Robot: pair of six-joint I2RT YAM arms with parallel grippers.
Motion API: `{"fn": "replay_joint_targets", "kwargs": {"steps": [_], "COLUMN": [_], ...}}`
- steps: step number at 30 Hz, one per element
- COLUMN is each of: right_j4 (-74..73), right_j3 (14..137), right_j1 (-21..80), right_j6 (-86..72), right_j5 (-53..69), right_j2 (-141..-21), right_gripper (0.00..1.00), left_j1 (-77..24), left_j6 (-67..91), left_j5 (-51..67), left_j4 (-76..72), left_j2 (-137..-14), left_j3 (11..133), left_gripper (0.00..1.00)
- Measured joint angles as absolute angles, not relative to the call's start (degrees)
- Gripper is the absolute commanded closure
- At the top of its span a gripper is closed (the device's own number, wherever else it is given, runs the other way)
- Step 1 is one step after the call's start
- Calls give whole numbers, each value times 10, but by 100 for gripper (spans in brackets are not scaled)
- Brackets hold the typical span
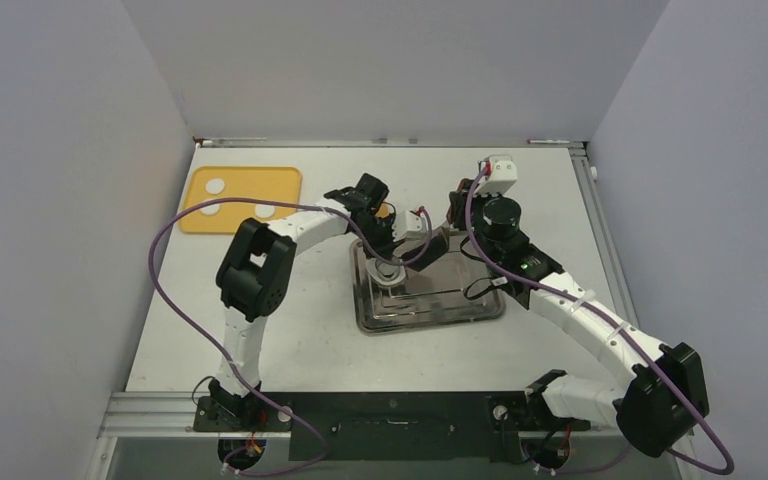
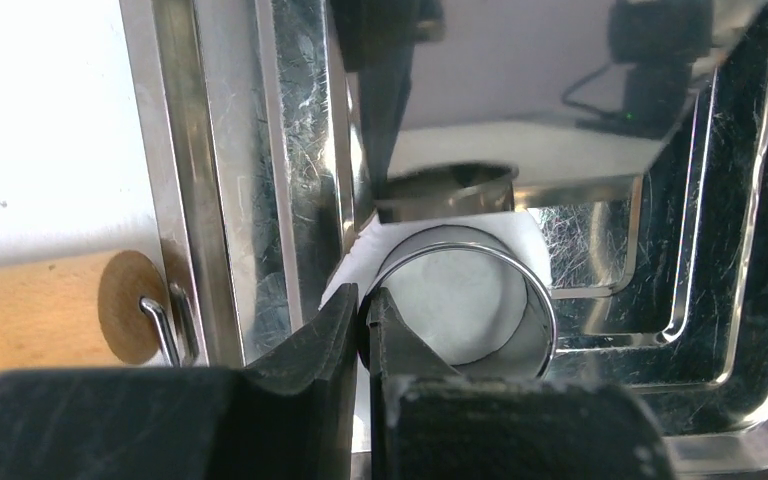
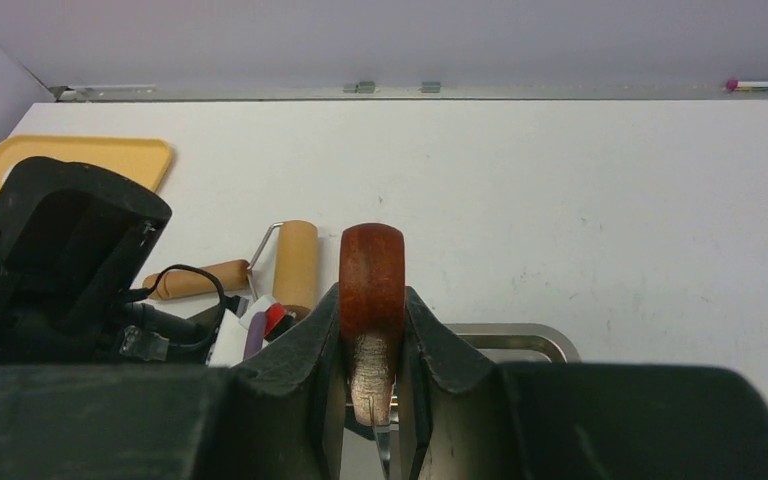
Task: Roll out the dumpling wrappers from the dough
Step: Remove the dumpling wrapper from the work surface.
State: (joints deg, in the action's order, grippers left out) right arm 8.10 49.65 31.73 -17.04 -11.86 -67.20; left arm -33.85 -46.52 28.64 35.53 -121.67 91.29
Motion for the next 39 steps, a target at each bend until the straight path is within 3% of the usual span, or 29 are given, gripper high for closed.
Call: {"fn": "replay_joint_targets", "kwargs": {"steps": [15, 39], "right_j4": [10, 3], "right_j3": [570, 670], "right_j1": [390, 368], "right_j6": [-156, -102], "right_j5": [-204, -244], "right_j2": [-737, -878], "right_gripper": [92, 92], "left_j1": [-363, -367], "left_j6": [-391, -377], "left_j5": [214, 209], "left_j4": [281, 254], "left_j2": [-1162, -1143], "left_j3": [827, 795], "left_gripper": [100, 100]}}
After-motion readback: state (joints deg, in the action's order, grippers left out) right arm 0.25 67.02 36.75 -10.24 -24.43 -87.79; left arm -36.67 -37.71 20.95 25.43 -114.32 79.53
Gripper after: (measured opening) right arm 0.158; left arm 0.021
